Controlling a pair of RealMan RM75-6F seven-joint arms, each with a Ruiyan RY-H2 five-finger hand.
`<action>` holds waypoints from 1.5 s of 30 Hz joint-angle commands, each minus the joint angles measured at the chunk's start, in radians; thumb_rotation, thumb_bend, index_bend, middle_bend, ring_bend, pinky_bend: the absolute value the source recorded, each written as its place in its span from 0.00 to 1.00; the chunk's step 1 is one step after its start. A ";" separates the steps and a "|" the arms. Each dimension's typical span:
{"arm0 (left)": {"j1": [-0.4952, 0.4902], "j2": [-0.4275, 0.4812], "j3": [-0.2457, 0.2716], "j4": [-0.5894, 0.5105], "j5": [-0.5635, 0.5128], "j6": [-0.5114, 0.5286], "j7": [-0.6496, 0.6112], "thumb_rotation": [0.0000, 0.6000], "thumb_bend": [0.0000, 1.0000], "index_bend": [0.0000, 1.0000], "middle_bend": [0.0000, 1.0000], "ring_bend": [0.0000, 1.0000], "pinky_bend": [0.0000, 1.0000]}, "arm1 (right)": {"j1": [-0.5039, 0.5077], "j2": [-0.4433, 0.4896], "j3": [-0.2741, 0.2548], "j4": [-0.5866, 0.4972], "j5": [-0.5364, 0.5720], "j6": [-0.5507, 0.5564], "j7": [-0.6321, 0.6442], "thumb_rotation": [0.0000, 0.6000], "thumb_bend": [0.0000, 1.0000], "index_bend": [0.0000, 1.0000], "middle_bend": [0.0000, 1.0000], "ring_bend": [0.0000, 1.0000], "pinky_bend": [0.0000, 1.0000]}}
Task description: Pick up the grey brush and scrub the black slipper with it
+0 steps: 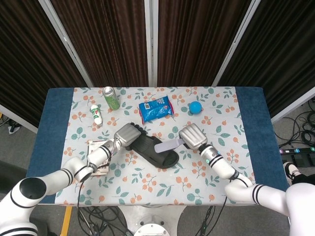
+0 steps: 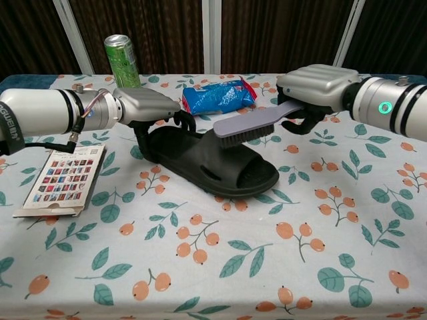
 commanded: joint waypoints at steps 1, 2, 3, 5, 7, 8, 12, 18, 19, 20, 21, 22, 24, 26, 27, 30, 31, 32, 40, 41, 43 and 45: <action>-0.002 0.001 -0.002 -0.004 -0.006 0.000 0.007 1.00 0.25 0.42 0.43 0.25 0.27 | 0.031 -0.050 0.002 0.051 -0.030 0.002 -0.016 1.00 0.39 1.00 1.00 1.00 1.00; -0.002 0.002 -0.003 -0.006 -0.010 -0.001 0.010 1.00 0.25 0.42 0.43 0.25 0.27 | 0.040 -0.064 0.001 0.067 -0.037 0.000 -0.024 1.00 0.39 1.00 1.00 1.00 1.00; -0.003 0.002 -0.003 -0.008 -0.013 -0.002 0.012 1.00 0.25 0.41 0.43 0.25 0.27 | 0.046 -0.076 0.001 0.081 -0.042 -0.001 -0.031 1.00 0.39 1.00 1.00 1.00 1.00; 0.000 0.001 -0.010 -0.013 -0.034 -0.014 0.010 1.00 0.25 0.41 0.43 0.25 0.27 | 0.059 -0.102 0.000 0.111 -0.047 -0.005 -0.049 1.00 0.39 1.00 1.00 1.00 1.00; 0.001 0.005 -0.007 -0.017 -0.033 -0.013 0.002 1.00 0.25 0.41 0.43 0.25 0.27 | 0.066 -0.118 0.000 0.127 -0.047 -0.012 -0.054 1.00 0.39 1.00 1.00 1.00 1.00; 0.003 0.005 -0.002 -0.012 -0.029 -0.010 0.000 1.00 0.25 0.41 0.43 0.25 0.27 | 0.070 -0.122 -0.001 0.132 -0.047 -0.020 -0.052 1.00 0.39 1.00 1.00 1.00 1.00; 0.010 0.005 0.005 -0.002 -0.031 -0.004 0.003 1.00 0.25 0.41 0.43 0.25 0.27 | 0.073 -0.122 -0.029 0.142 -0.073 -0.024 -0.078 1.00 0.39 1.00 1.00 1.00 1.00; 0.021 0.009 0.014 -0.006 -0.021 0.024 -0.001 1.00 0.25 0.41 0.43 0.25 0.27 | 0.043 -0.086 -0.084 0.116 -0.099 -0.024 -0.087 1.00 0.39 1.00 1.00 1.00 1.00; 0.023 0.009 0.019 -0.006 -0.017 0.028 0.000 1.00 0.25 0.41 0.43 0.25 0.27 | 0.037 -0.077 -0.091 0.109 -0.101 -0.023 -0.085 1.00 0.39 1.00 1.00 1.00 1.00; 0.025 0.009 0.021 -0.005 -0.015 0.031 -0.001 1.00 0.25 0.41 0.43 0.25 0.27 | 0.030 -0.069 -0.097 0.100 -0.103 -0.022 -0.081 1.00 0.39 1.00 1.00 1.00 1.00; 0.028 0.007 0.024 -0.005 -0.016 0.032 -0.001 1.00 0.25 0.41 0.43 0.25 0.27 | 0.021 -0.054 -0.105 0.087 -0.106 -0.019 -0.074 1.00 0.39 1.00 1.00 1.00 1.00; 0.030 0.006 0.024 -0.003 -0.018 0.033 0.001 1.00 0.25 0.41 0.43 0.25 0.27 | 0.015 -0.042 -0.111 0.075 -0.110 -0.017 -0.066 1.00 0.39 1.00 1.00 1.00 1.00; 0.031 0.003 0.023 -0.002 -0.021 0.035 0.008 1.00 0.25 0.41 0.43 0.25 0.27 | 0.005 -0.012 -0.118 0.045 -0.120 -0.007 -0.045 1.00 0.39 1.00 1.00 1.00 1.00; 0.031 0.004 0.022 -0.004 -0.021 0.037 0.013 1.00 0.25 0.41 0.43 0.25 0.27 | 0.000 0.009 -0.111 0.026 -0.132 0.016 -0.019 1.00 0.39 1.00 1.00 1.00 1.00; 0.031 0.004 0.022 -0.006 -0.021 0.039 0.016 1.00 0.25 0.41 0.43 0.25 0.27 | -0.001 0.016 -0.100 0.021 -0.138 0.034 0.000 1.00 0.39 1.00 1.00 1.00 1.00; 0.028 0.010 0.018 -0.015 -0.022 0.042 0.020 1.00 0.25 0.41 0.43 0.25 0.27 | 0.012 0.015 -0.062 0.032 -0.135 0.054 0.030 1.00 0.39 1.00 1.00 1.00 1.00; 0.027 0.012 0.016 -0.017 -0.023 0.043 0.022 1.00 0.25 0.41 0.43 0.25 0.27 | 0.018 0.009 -0.051 0.040 -0.131 0.051 0.034 1.00 0.39 1.00 1.00 1.00 1.00; 0.026 0.014 0.014 -0.020 -0.025 0.043 0.023 1.00 0.25 0.41 0.43 0.25 0.27 | 0.026 0.000 -0.041 0.051 -0.124 0.044 0.036 1.00 0.39 1.00 1.00 1.00 1.00; 0.021 0.026 0.005 -0.033 -0.037 0.038 0.028 1.00 0.25 0.41 0.43 0.25 0.27 | 0.092 -0.109 -0.011 0.175 -0.066 -0.065 -0.004 1.00 0.39 1.00 1.00 1.00 1.00; 0.022 0.026 0.004 -0.034 -0.039 0.039 0.028 1.00 0.25 0.41 0.43 0.25 0.27 | 0.096 -0.117 -0.011 0.183 -0.061 -0.077 -0.009 1.00 0.39 1.00 1.00 1.00 1.00; 0.023 0.027 0.004 -0.033 -0.040 0.040 0.028 1.00 0.25 0.41 0.43 0.25 0.27 | 0.099 -0.124 -0.017 0.194 -0.056 -0.091 -0.019 1.00 0.39 1.00 1.00 1.00 1.00; 0.021 0.029 0.001 -0.032 -0.041 0.041 0.026 1.00 0.25 0.41 0.43 0.25 0.27 | 0.092 -0.120 -0.030 0.189 -0.057 -0.096 -0.021 1.00 0.39 1.00 1.00 1.00 1.00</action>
